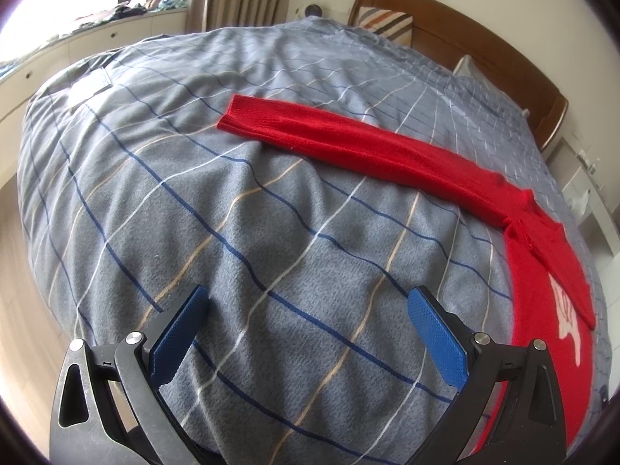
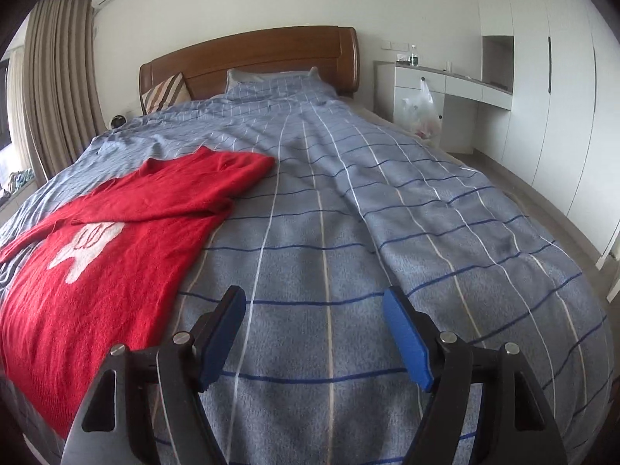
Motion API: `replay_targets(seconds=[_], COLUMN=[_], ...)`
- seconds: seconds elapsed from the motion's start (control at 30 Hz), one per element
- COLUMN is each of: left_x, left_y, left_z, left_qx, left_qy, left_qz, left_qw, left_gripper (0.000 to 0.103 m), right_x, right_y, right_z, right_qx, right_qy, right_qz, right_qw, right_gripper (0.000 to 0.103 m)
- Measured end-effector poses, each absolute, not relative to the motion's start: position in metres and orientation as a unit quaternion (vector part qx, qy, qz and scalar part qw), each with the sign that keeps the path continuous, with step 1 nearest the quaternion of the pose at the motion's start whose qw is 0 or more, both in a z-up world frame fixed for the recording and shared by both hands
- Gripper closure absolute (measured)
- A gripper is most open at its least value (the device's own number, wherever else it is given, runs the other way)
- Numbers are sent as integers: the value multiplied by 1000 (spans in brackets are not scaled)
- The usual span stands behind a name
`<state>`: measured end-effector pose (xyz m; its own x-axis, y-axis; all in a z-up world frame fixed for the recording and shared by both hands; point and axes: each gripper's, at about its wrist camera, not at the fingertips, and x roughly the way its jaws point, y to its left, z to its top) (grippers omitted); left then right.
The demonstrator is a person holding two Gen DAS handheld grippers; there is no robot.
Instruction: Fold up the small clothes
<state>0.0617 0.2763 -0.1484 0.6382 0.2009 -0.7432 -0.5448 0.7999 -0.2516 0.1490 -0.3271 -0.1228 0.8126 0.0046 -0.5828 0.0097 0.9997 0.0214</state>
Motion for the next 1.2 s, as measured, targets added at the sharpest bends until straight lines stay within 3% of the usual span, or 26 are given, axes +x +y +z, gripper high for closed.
replay_targets(seconds=[1.2], left_x=[59], left_y=[276], left_z=[-150], left_qx=[-237], left_qy=[367], left_qz=[215], left_qw=[873], left_gripper=[1], right_x=[140], right_y=[-336], right_z=[-122], right_qx=[19], right_qy=[295], right_qz=[-25], right_qw=[955], right_gripper=[30])
